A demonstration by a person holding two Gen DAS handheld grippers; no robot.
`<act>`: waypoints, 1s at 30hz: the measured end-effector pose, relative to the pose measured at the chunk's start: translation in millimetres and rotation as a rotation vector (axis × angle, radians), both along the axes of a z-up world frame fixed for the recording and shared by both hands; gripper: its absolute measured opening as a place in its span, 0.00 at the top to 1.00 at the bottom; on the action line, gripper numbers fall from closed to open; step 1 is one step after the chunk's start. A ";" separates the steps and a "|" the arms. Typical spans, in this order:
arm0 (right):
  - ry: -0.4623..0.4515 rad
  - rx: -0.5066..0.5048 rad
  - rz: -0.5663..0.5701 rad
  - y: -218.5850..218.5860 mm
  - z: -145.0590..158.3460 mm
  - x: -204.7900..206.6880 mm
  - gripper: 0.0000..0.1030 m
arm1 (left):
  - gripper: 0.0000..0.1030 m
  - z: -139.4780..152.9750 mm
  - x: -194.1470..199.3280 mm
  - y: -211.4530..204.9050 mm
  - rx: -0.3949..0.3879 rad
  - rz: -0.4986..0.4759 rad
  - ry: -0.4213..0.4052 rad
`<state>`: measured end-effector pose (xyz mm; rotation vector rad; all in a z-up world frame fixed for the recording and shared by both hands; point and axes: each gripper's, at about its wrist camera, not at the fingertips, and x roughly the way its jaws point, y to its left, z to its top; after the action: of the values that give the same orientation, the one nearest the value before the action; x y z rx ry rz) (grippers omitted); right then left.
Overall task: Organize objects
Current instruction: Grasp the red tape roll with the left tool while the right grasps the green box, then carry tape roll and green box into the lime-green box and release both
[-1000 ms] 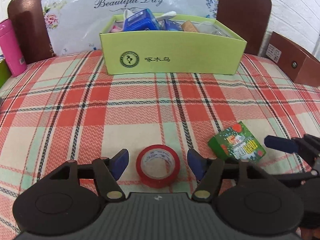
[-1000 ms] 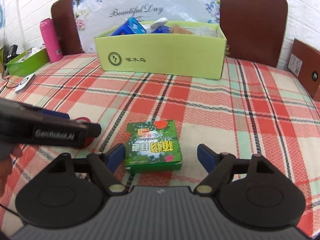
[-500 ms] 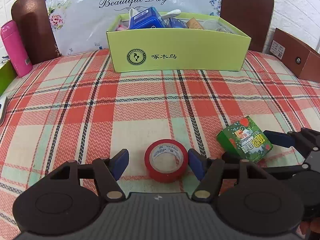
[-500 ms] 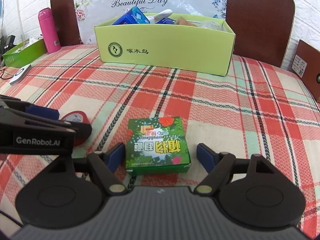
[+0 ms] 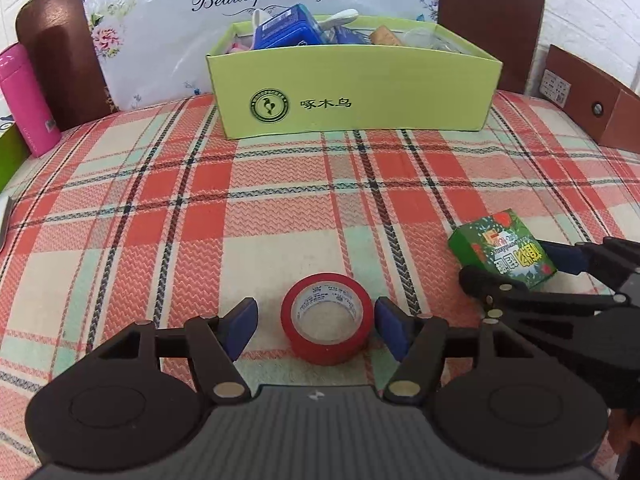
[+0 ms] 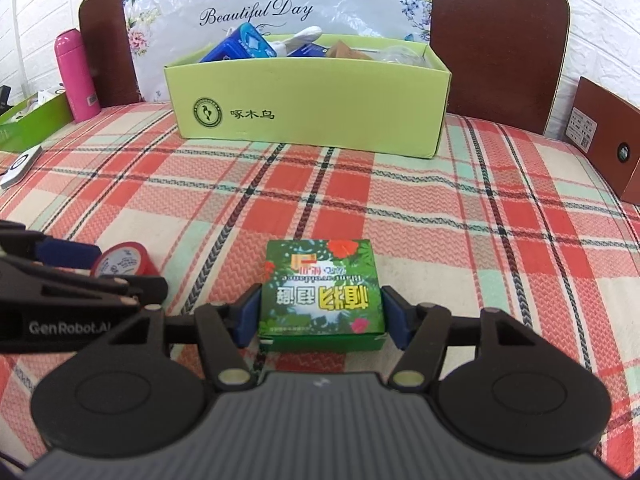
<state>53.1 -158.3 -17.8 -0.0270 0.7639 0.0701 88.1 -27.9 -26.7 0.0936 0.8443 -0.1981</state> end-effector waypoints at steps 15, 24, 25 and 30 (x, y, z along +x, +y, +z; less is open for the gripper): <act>-0.186 0.040 0.002 -19.5 62.3 11.2 0.41 | 0.53 71.9 25.2 1.3 -0.101 -0.055 -0.175; -0.370 0.029 0.033 -30.6 119.7 73.6 0.40 | 0.53 141.8 92.8 -23.7 -0.147 -0.065 -0.350; -0.382 0.026 0.031 -31.4 122.4 83.9 0.40 | 0.53 145.0 103.4 -26.0 -0.160 -0.059 -0.349; -0.411 0.002 0.034 -32.7 119.1 134.0 0.40 | 0.53 141.9 150.4 -37.3 -0.177 -0.037 -0.350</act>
<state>187.1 -190.9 101.2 -0.0506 0.3530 0.0942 238.5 -65.2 115.2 -0.0226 0.4744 -0.2814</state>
